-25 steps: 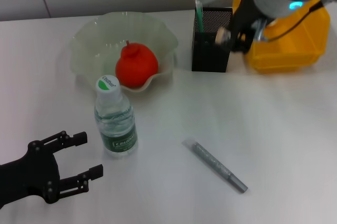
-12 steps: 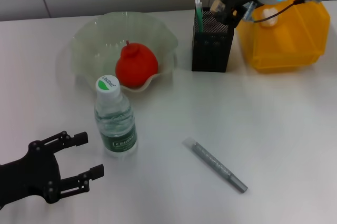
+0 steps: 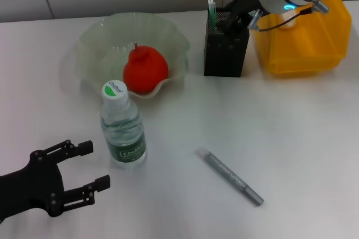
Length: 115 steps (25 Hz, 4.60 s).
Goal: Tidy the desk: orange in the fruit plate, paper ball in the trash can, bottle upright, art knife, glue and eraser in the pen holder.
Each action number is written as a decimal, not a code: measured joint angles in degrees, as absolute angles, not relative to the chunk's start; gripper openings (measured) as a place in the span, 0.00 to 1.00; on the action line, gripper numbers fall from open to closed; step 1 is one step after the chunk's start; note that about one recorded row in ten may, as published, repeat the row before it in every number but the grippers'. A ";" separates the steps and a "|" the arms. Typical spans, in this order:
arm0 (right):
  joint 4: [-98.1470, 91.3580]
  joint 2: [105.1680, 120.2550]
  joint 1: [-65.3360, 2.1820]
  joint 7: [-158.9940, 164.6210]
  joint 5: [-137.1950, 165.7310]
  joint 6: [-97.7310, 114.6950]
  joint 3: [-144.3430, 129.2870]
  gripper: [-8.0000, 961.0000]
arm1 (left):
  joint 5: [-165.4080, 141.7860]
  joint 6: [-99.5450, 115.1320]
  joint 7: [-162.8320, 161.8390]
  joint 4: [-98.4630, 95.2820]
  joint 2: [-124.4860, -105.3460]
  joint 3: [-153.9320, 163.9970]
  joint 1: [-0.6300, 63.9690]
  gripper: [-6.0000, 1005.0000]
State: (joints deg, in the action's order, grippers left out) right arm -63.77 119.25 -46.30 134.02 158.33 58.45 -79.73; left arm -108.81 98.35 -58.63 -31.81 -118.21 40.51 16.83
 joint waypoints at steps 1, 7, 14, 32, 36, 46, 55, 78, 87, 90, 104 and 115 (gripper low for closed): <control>-63.93 119.26 -46.20 134.17 158.35 58.51 -79.70 0.31 | -108.81 98.35 -58.63 -31.82 -118.22 40.39 16.82 0.81; -66.02 119.23 -45.92 135.23 159.00 61.10 -78.72 0.49 | -108.81 98.35 -58.63 -31.82 -118.21 40.24 17.21 0.80; -81.12 119.23 -45.25 141.54 158.81 79.17 -75.25 0.67 | -108.81 98.51 -58.66 -31.82 -118.16 40.25 17.31 0.80; -65.03 119.74 -56.87 152.95 151.68 106.13 -78.48 0.66 | -109.12 98.66 -58.00 -31.95 -118.03 40.52 18.71 0.80; -59.63 119.84 -57.51 154.08 149.35 103.33 -81.34 0.66 | -109.23 98.43 -57.92 -31.85 -118.03 40.59 18.83 0.80; -54.74 119.90 -58.26 159.53 146.77 97.81 -90.05 0.66 | -109.25 98.36 -57.87 -31.90 -118.12 40.69 18.93 0.80; -45.92 119.88 -61.38 159.71 143.38 90.22 -91.41 0.66 | -109.37 98.26 -56.50 -31.84 -118.17 40.73 18.92 0.80; -41.38 119.88 -63.40 162.47 138.42 83.10 -103.20 0.45 | -109.88 98.23 -55.90 -31.29 -118.12 41.05 18.37 0.80; -40.19 119.88 -63.45 162.49 138.01 81.93 -103.53 0.45 | -110.14 98.57 -55.85 -31.28 -118.13 41.05 18.35 0.80; -40.15 119.88 -63.54 162.44 137.18 81.69 -104.59 0.46 | -110.14 98.59 -55.83 -31.29 -118.18 41.05 18.30 0.80; -40.20 119.88 -63.99 162.85 135.14 81.00 -107.93 0.27 | -110.13 98.29 -55.81 -31.29 -118.18 41.05 18.28 0.81; -55.93 119.00 -57.22 159.97 145.79 91.36 -90.37 0.16 | -110.10 98.29 -55.81 -31.29 -118.21 40.60 18.28 0.80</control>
State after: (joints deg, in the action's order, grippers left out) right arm -55.93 119.00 -57.22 159.97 145.79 91.36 -90.37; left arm -110.10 98.29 -55.81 -31.29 -118.21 40.60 18.28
